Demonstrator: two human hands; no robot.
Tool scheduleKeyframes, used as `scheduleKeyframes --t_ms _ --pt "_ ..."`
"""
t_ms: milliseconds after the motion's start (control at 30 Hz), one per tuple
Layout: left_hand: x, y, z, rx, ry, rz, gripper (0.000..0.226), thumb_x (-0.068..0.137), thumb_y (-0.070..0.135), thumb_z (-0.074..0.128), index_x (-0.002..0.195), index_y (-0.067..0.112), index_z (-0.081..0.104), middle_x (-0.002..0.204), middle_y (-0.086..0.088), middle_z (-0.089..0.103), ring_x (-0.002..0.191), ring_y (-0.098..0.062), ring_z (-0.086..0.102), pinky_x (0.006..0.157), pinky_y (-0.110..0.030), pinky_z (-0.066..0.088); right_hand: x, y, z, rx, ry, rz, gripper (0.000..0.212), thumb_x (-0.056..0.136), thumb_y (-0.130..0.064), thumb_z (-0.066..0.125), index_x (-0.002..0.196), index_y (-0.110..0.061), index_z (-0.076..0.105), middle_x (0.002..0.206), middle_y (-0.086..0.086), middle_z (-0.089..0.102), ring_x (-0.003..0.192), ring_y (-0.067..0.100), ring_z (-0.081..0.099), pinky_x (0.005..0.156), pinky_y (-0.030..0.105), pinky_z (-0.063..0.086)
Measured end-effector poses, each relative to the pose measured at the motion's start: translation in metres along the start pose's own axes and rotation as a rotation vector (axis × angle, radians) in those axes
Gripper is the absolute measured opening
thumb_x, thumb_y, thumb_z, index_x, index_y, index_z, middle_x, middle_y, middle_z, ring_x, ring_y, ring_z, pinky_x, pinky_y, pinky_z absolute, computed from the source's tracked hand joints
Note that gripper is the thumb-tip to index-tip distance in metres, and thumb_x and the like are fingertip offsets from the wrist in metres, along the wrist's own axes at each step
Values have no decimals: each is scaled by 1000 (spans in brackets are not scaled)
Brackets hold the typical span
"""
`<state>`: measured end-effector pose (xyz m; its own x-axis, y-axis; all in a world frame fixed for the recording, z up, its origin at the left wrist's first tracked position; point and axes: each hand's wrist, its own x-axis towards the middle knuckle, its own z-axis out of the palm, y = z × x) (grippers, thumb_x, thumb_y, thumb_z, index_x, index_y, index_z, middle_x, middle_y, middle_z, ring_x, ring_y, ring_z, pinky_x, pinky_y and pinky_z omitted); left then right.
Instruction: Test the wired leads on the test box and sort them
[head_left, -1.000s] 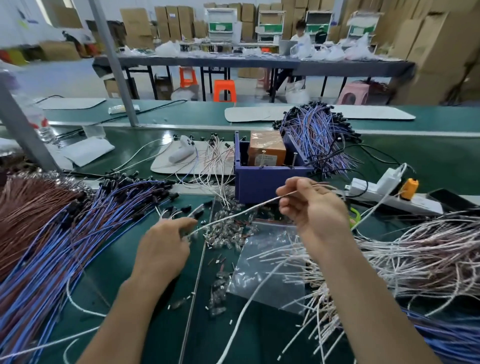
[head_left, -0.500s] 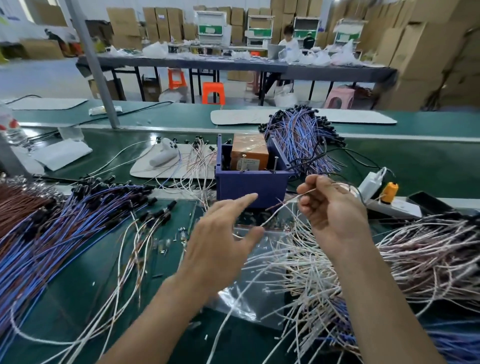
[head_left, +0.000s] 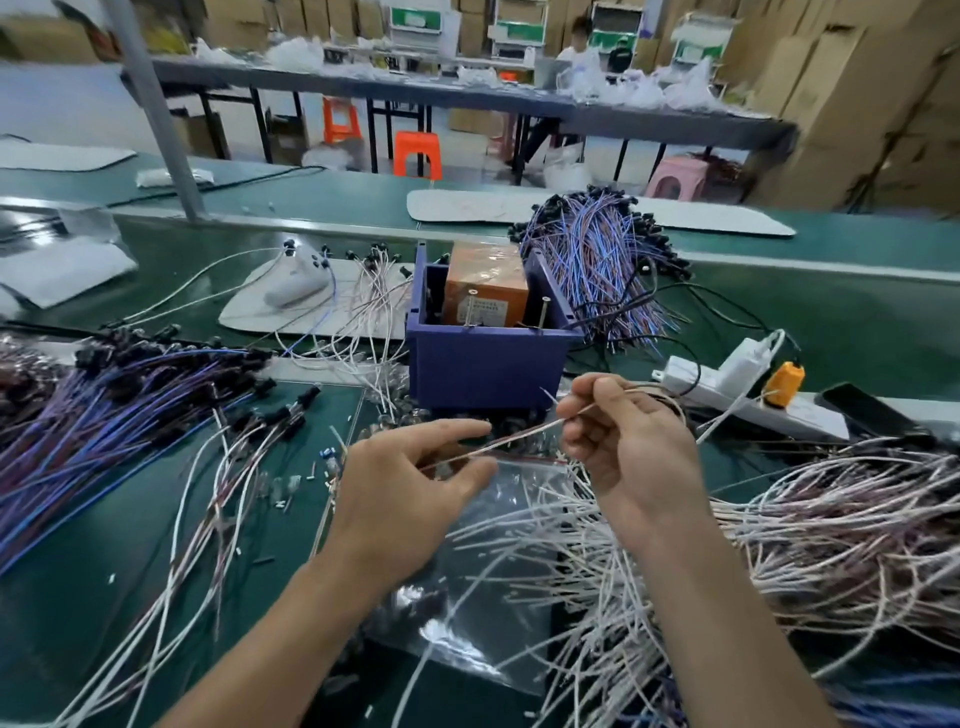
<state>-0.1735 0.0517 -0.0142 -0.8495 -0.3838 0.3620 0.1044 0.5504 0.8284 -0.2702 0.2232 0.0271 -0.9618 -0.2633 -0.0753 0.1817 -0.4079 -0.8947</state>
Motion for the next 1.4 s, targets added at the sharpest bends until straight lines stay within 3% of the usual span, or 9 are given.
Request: scheduleKeyframes --t_ms 267,433,600,767,933,1067,1200,1300,1400 --pt "0 6 11 -47 93 22 20 81 24 87 94 39 81 89 31 75 83 10 71 79 -15 57 -5 7 -2 -19 -39 -4 28 106 -10 46 90 -2 67 73 13 68 56 18 58 50 24 49" --pt "0 6 8 286 173 297 11 84 19 81 95 17 84 88 8 80 77 0 68 81 -6 46 -9 12 2 -20 12 -29 28 106 -10 47 89 -2 68 71 12 68 55 17 59 48 23 49" --pt "3 2 7 309 123 374 12 83 12 85 95 15 84 87 7 80 75 -3 66 81 -8 44 -10 13 2 29 84 -24 28 106 -9 48 89 -1 69 68 11 69 52 17 58 47 22 48" --pt "1 13 6 -34 95 78 14 82 26 78 88 38 81 80 27 75 79 1 71 74 -12 53 -8 12 -1 81 122 -26 29 105 -11 50 86 -1 69 67 10 67 51 16 57 45 22 46" --pt "9 0 -13 -125 163 -112 26 85 19 79 82 45 79 67 15 75 62 -7 71 56 -20 55 -3 -1 -18 195 187 -54 39 103 -12 54 71 -8 77 69 9 68 53 15 59 46 21 47" --pt "13 -5 -23 -103 171 -125 10 81 34 72 77 37 81 56 11 70 47 -6 60 44 -17 44 -2 -2 -21 217 209 -57 40 103 -12 54 71 -10 78 69 8 69 53 14 60 47 22 48" --pt "21 -14 -40 -103 113 -280 8 76 35 78 72 29 81 52 10 65 46 -5 51 52 -21 42 1 -7 -31 256 266 -64 25 103 -10 53 85 -5 71 68 7 69 54 13 60 48 22 48" --pt "29 -16 -64 -427 -83 -476 12 74 20 79 64 15 78 54 0 58 49 -9 49 52 -21 43 3 -6 -34 266 275 -56 25 103 -10 53 85 -6 70 68 6 68 54 13 60 48 22 48" --pt "31 -16 -81 -768 -122 -525 14 77 15 69 74 14 82 65 -4 71 54 -8 64 49 -15 53 4 -6 -34 266 273 -59 27 103 -10 52 84 -6 70 67 6 68 53 13 59 48 22 47"
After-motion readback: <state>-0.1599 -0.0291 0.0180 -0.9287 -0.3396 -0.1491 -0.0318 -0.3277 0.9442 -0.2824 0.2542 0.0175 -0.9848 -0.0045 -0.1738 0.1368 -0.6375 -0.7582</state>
